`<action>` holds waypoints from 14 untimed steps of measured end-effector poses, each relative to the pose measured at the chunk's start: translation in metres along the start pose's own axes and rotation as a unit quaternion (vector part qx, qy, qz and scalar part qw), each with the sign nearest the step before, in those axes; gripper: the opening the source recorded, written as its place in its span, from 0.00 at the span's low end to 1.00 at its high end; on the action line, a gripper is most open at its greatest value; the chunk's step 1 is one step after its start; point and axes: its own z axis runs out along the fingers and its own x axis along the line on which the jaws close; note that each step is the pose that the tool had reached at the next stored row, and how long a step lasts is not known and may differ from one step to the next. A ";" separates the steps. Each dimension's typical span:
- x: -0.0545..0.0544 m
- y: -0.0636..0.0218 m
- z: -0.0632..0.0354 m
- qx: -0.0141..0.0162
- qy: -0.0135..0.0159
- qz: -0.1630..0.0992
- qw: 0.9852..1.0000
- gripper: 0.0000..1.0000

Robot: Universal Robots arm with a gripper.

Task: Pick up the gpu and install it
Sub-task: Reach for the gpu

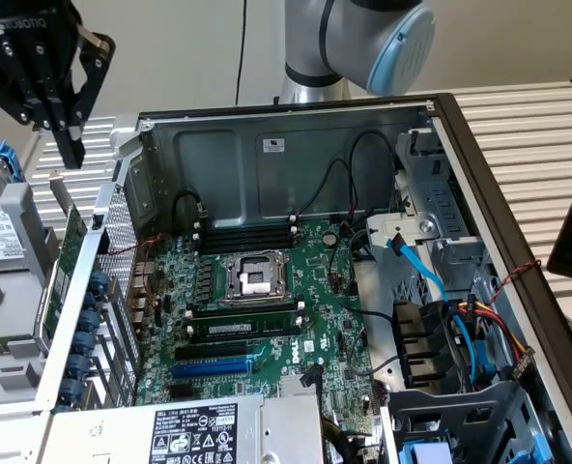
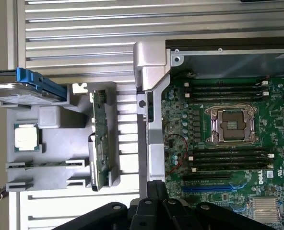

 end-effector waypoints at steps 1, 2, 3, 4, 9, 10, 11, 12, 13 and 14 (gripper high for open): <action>0.005 -0.0003 0.0000 -0.001 0.000 0.000 1.000 0.11; 0.009 -0.0006 0.0000 -0.002 0.000 0.000 1.000 0.11; 0.013 -0.0009 -0.0001 -0.004 0.000 0.000 1.000 0.11; 0.018 -0.0013 -0.0002 -0.005 0.000 0.000 1.000 0.11; 0.041 -0.0028 -0.0007 -0.015 0.000 0.000 1.000 0.11; 0.045 -0.0031 -0.0007 -0.018 0.000 0.000 1.000 0.11; 0.049 -0.0033 -0.0007 -0.021 -0.001 0.000 1.000 0.11; 0.052 -0.0036 -0.0006 -0.024 -0.002 0.000 1.000 0.11; 0.055 -0.0038 -0.0004 -0.027 -0.004 0.000 1.000 0.11; 0.058 -0.0040 -0.0001 -0.029 -0.007 0.000 1.000 0.11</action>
